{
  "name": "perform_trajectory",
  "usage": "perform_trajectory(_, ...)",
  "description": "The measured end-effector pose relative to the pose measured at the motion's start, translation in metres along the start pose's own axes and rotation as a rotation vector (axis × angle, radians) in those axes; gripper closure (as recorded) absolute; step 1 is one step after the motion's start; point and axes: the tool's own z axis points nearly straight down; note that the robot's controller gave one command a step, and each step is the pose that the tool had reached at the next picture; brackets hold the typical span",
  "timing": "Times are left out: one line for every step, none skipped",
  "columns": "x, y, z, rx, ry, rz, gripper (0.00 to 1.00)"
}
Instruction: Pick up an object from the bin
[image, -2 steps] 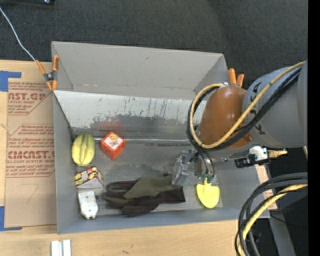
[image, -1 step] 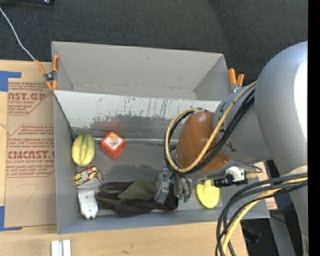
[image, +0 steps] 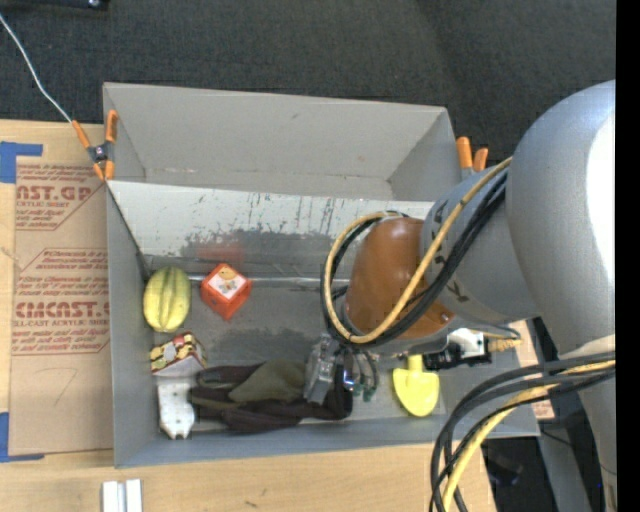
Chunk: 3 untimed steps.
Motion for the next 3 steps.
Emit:
perform_trajectory(0.0028, -0.0002, 0.0058, 0.000, -0.003, 0.001, 0.00)
perform_trajectory(0.0036, 0.0003, 0.0057, -0.001, 0.000, 0.000, 1.00)
perform_trajectory(0.0036, 0.0003, 0.0057, -0.001, 0.000, 0.000, 1.00)
